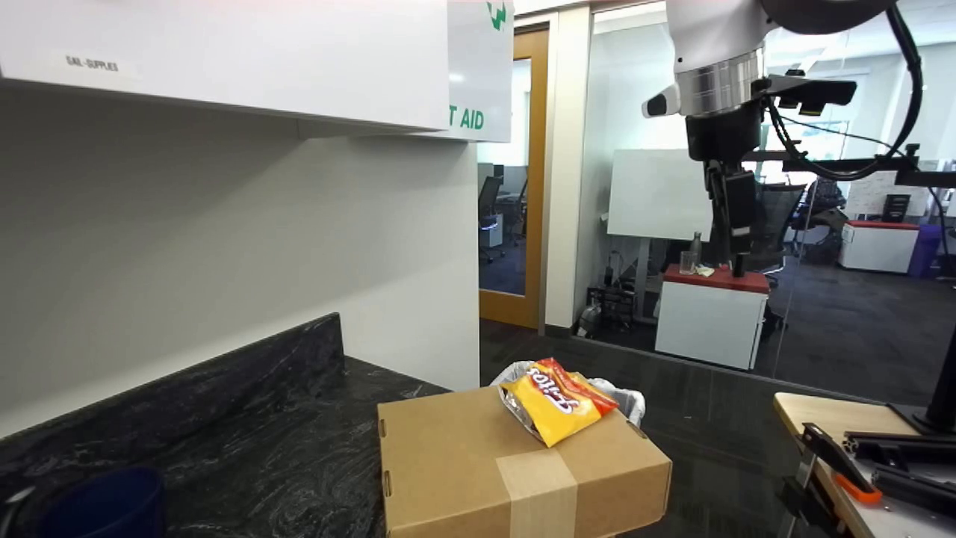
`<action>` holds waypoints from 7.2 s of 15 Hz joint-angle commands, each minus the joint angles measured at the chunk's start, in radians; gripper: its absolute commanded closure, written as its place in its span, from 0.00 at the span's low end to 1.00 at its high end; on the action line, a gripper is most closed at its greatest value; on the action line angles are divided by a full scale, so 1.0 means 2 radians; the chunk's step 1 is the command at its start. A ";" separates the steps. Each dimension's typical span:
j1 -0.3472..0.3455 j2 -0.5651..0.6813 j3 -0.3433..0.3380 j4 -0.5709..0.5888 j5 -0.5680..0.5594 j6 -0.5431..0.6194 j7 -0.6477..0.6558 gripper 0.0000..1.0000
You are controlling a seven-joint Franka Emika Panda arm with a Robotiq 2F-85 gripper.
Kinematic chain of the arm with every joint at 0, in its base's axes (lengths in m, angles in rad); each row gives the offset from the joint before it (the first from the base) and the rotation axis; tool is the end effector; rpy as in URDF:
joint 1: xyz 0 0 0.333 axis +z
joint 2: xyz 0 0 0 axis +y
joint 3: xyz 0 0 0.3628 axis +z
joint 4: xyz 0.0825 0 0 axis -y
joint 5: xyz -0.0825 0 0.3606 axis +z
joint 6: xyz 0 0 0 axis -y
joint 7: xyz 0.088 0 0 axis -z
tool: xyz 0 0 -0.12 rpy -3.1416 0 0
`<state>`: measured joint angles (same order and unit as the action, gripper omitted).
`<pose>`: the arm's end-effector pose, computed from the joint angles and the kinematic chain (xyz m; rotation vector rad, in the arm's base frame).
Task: Pick up the yellow wrapper from the brown box and throw it in the bin
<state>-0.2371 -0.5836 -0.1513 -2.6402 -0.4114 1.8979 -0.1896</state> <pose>0.2629 -0.1476 0.4549 2.8815 -0.0035 -0.3327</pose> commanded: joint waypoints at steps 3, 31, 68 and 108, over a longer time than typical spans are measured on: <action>0.007 -0.001 -0.006 0.001 -0.003 -0.003 0.003 0.00; 0.133 0.115 -0.027 -0.073 0.165 0.370 -0.133 0.00; 0.043 0.373 0.044 0.085 0.160 0.415 -0.229 0.40; -0.073 0.392 -0.142 0.403 0.219 0.128 -0.326 0.97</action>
<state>-0.3442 0.0505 -0.4676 -1.9430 -0.0556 2.1826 -0.7525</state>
